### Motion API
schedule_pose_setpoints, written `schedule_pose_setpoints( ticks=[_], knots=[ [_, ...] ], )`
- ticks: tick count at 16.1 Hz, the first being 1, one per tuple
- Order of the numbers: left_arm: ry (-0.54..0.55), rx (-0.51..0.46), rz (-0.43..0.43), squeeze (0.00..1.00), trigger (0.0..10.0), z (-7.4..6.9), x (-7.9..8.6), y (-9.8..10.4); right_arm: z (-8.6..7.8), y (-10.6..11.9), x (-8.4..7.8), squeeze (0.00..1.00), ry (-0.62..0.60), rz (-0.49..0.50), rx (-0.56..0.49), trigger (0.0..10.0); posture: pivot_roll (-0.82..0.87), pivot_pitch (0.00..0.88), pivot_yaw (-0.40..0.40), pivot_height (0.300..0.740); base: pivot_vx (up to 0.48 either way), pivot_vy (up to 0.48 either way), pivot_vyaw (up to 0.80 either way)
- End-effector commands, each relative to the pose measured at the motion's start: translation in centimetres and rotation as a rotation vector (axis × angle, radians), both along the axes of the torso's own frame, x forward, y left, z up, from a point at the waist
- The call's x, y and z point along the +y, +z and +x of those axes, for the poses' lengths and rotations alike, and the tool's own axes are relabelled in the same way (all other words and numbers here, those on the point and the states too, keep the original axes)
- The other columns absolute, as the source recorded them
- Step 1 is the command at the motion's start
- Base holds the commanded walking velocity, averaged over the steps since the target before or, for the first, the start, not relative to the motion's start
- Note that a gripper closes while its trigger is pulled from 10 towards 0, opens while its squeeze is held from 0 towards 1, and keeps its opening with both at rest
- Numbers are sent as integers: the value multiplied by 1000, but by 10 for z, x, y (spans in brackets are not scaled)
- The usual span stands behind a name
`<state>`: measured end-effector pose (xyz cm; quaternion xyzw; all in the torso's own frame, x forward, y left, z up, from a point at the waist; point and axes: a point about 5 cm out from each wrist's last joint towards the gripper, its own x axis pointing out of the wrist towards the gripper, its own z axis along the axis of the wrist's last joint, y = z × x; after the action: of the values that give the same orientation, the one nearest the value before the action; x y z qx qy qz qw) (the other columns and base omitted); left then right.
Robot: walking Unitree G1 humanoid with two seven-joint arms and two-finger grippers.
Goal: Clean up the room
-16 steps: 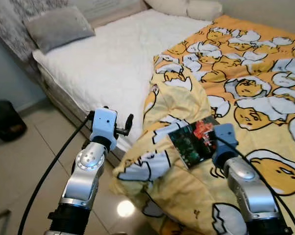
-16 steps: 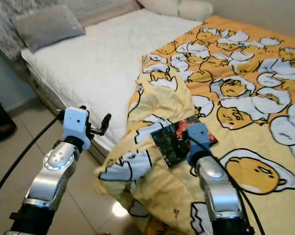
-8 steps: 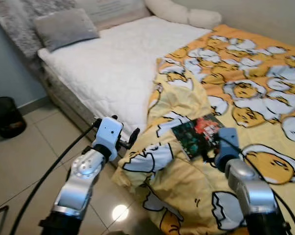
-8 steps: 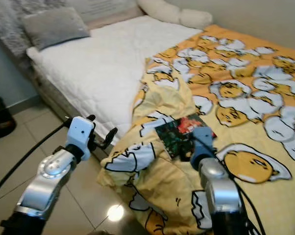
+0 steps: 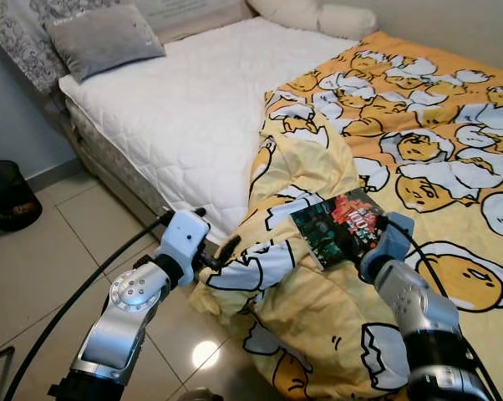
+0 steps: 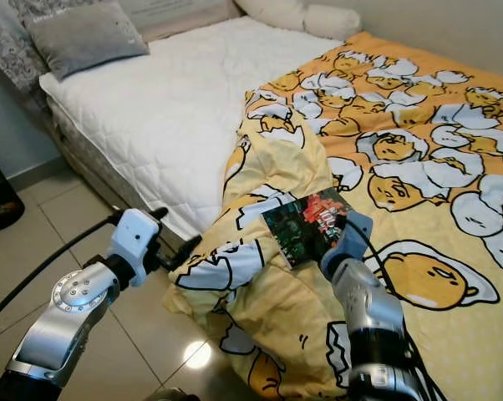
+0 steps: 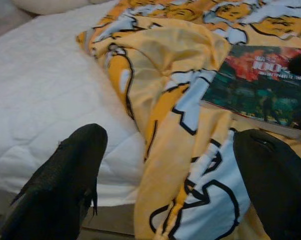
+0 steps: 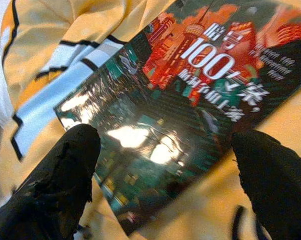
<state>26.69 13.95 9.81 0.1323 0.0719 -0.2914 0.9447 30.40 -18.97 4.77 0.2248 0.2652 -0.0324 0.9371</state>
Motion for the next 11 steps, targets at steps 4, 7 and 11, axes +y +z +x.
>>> schedule_pose_setpoints(
  ticks=[4,7,11],
  knots=[
    [-218,67,24,949,10000,-10,-10,3,6,-8,-2,0,-64,122,75,10000,58,0,19,740,0,0,0],
    [-265,94,42,949,10000,-13,-8,2,6,-8,-6,0,-76,127,85,10000,54,0,27,740,0,0,0],
    [-289,109,53,945,10000,-13,-9,3,6,-9,-12,0,-107,164,88,10000,53,0,31,740,0,0,0]
  ],
)
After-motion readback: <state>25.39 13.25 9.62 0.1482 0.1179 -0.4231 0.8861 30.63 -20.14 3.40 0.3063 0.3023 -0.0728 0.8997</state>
